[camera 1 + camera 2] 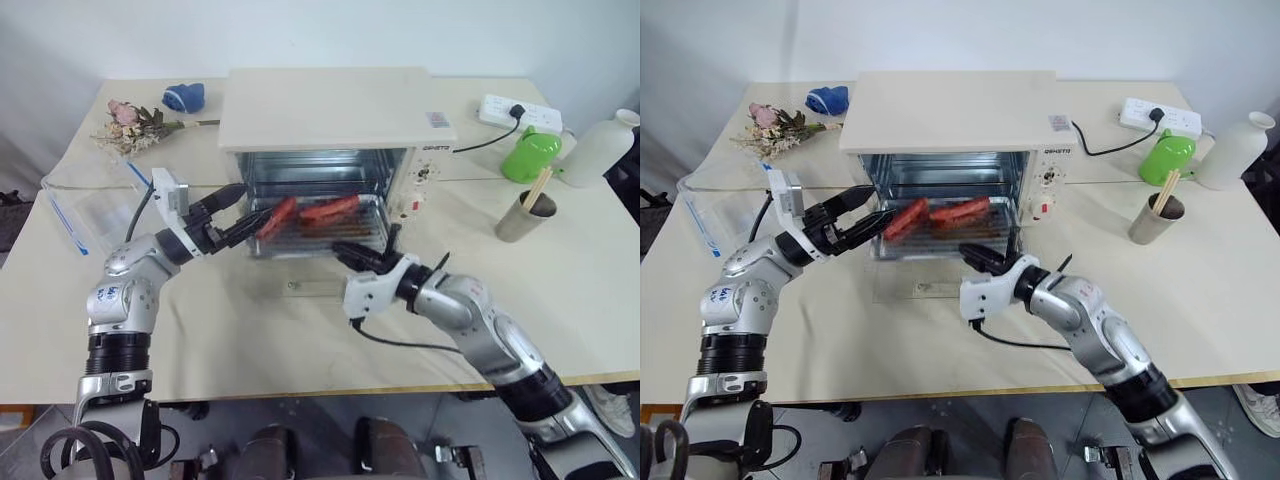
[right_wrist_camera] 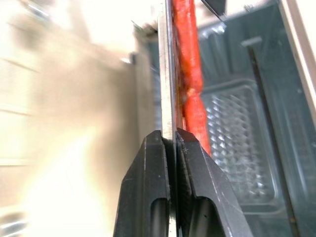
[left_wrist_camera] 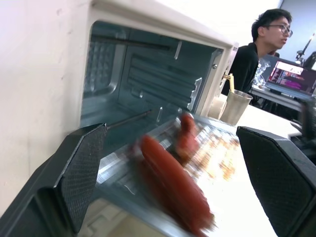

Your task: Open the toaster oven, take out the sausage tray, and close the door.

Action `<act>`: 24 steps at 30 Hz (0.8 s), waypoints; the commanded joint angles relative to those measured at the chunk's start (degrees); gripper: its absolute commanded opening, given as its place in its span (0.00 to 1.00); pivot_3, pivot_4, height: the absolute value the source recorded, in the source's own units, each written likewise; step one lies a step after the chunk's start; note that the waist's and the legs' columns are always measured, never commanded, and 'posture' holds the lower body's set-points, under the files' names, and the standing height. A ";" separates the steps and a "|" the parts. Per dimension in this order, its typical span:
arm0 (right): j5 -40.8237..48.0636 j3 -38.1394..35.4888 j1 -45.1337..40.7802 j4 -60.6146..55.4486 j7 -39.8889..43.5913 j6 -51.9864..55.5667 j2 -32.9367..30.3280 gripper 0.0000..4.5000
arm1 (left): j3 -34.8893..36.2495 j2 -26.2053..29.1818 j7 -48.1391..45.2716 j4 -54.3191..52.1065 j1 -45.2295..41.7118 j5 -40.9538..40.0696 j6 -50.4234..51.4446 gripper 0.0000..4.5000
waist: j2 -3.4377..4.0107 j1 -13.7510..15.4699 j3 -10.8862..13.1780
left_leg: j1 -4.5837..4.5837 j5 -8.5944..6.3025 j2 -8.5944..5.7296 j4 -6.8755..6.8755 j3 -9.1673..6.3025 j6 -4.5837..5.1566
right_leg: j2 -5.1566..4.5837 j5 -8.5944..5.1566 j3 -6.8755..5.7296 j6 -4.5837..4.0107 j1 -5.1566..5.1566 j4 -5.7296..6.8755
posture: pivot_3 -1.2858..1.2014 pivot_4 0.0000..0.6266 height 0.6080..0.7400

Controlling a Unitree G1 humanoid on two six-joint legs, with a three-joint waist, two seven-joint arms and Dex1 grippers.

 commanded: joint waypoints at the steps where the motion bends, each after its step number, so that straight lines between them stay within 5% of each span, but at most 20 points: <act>1: 1.38 -3.52 2.54 -5.55 0.26 -1.92 -2.25 0.00 | 3.65 2.44 2.43 -2.74 0.83 -2.97 5.38 1.00 | -0.01 -0.02 0.01 | 0.00 0.01 -0.01 0.01 0.03 0.02 | -0.01 0.00 0.03 0.00 0.00 0.00 | 0.52 0.24 1.00; 11: 1.10 -5.99 3.81 -5.23 -3.34 -9.81 -3.12 0.00 | 8.45 9.31 9.33 -10.85 5.12 -17.47 36.61 1.00 | -0.06 -0.02 0.04 | 0.10 0.03 0.01 -0.05 0.03 0.00 | -0.01 0.00 0.16 0.00 0.01 0.01 | 0.52 0.24 1.00; 24: 1.47 -4.95 -2.92 2.40 -4.94 -22.43 -3.40 0.00 | 16.50 2.37 25.03 -5.10 -2.15 -29.03 57.82 1.00 | -0.15 -0.07 0.09 | 0.10 0.04 -0.02 -0.03 -0.07 0.00 | 0.00 0.00 0.18 0.00 0.06 0.03 | 0.52 0.24 1.00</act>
